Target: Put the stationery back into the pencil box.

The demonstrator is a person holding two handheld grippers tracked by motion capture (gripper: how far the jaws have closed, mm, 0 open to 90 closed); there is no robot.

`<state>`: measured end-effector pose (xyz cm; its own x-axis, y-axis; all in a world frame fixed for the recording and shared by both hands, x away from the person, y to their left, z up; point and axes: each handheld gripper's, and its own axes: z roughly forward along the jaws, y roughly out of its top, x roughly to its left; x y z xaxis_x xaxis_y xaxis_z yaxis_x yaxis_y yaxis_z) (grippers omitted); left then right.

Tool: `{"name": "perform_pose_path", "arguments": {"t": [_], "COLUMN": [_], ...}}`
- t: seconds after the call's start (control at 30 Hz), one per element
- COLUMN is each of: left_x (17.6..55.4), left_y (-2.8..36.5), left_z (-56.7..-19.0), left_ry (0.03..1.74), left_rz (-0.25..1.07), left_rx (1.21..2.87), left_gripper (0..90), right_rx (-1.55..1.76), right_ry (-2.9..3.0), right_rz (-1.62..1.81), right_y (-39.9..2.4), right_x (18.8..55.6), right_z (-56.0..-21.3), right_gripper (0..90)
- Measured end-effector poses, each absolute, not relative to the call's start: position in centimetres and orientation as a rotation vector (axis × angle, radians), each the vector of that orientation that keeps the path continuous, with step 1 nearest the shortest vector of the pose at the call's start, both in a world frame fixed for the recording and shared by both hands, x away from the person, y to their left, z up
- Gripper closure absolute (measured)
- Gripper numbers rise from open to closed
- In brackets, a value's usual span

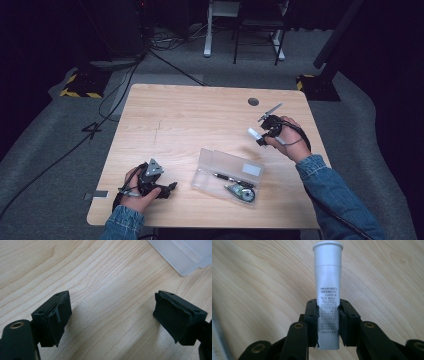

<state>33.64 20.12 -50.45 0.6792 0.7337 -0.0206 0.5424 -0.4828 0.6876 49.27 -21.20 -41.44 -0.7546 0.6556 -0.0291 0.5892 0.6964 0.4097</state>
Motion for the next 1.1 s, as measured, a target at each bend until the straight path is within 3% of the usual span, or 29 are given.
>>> {"name": "perform_pose_path", "arguments": {"t": [0.57, 1.1], "left_x": [33.6, 33.6], "left_y": [20.1, 20.1], "left_z": [-50.4, -50.4], "left_ry": [0.974, 0.974], "left_rz": [0.363, 0.363], "left_rx": [2.212, 2.212], "left_gripper": [14.8, 14.8], "right_rx": [0.734, 0.382], "right_ry": [2.833, 2.998], "right_rz": [0.81, 0.649], "right_y": [-17.0, -11.4], "right_x": [43.0, 39.9], "right_z": [-37.5, -40.3], "right_gripper": [71.2, 71.2]}}
